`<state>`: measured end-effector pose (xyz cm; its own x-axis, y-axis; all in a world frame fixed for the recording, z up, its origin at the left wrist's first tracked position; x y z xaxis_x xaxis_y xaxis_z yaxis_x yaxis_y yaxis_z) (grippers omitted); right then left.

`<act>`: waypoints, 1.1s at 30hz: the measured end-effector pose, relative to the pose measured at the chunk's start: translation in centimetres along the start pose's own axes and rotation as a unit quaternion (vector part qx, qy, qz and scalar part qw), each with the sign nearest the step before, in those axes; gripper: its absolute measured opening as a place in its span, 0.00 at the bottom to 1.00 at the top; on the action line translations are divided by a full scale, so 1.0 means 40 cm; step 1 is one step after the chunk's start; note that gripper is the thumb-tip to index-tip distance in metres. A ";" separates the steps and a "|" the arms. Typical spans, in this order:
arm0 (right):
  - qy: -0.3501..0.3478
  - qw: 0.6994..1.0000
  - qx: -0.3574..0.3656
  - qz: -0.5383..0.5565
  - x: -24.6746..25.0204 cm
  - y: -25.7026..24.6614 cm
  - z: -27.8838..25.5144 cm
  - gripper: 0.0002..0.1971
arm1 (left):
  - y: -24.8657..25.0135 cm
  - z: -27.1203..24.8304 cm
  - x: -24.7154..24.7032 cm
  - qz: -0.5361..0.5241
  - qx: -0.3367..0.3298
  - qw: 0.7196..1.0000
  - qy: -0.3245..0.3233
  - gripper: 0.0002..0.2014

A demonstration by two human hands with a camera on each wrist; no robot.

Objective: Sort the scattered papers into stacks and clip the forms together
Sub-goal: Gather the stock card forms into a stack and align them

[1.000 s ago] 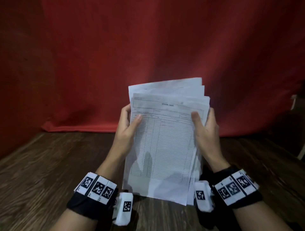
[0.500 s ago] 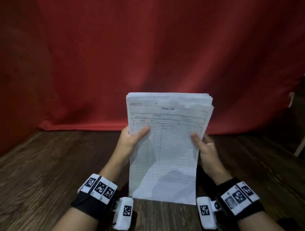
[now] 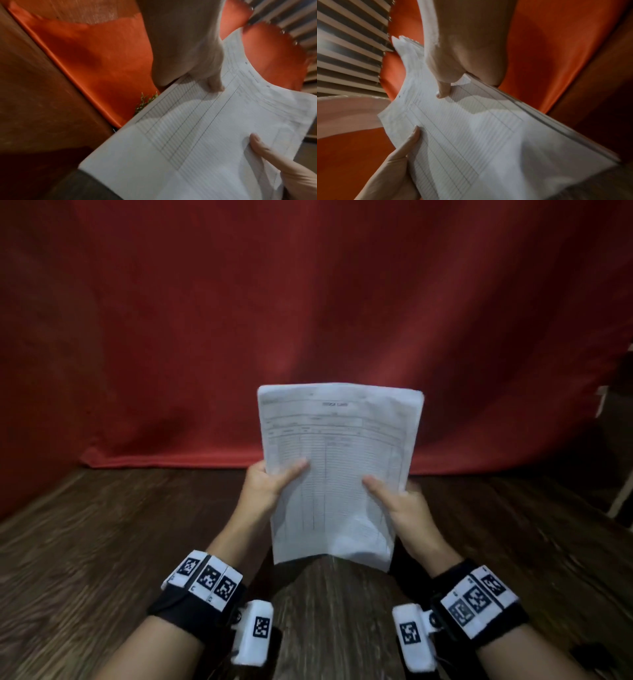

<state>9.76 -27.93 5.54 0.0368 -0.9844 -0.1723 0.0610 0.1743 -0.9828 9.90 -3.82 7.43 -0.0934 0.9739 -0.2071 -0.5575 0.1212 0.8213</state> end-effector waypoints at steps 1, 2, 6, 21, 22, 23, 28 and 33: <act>0.008 1.000 -0.024 -0.006 0.003 0.023 0.007 0.17 | -0.017 -0.009 -0.002 0.004 0.019 1.000 -0.011 0.11; 0.011 0.999 -0.030 -0.008 0.005 0.030 0.013 0.17 | -0.021 -0.010 0.000 0.002 0.023 1.000 -0.010 0.12; 0.005 1.000 0.010 -0.006 0.002 -0.012 0.013 0.09 | 0.013 0.012 0.010 -0.039 0.006 0.999 0.029 0.13; -0.079 0.912 0.092 -0.391 -0.045 -0.188 0.013 0.09 | 0.396 0.115 0.037 0.428 -0.293 0.846 -0.126 0.62; -0.098 0.883 0.123 -0.443 -0.067 -0.222 0.000 0.11 | 0.403 0.134 0.017 0.401 -0.245 0.859 -0.204 0.54; -0.113 0.858 0.146 -0.480 -0.088 -0.249 -0.015 0.11 | 0.379 0.146 0.007 0.368 -0.168 0.872 -0.275 0.41; -0.151 0.855 0.138 -0.476 -0.040 -0.308 -0.038 0.05 | 0.296 0.146 0.038 0.251 -0.074 0.913 -0.313 0.24; -0.110 0.987 -0.030 -0.111 0.150 -0.176 0.023 0.16 | 0.190 0.102 0.137 0.123 -0.028 0.979 -0.159 0.30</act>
<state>10.49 -35.06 11.50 0.2447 -0.9677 0.0607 0.0329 -0.0542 -0.9980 8.53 3.22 14.69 0.0264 0.9840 0.1763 -0.5956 -0.1262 0.7933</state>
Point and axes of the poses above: each hand's wrist, its own z-axis towards the middle knuckle, its own x-axis out of the back of the hand, y = z × x, the point moved 8 cm from there along z, towards the middle knuckle, and after that the axes turned 13 degrees about -x, right-handed, at the moved point
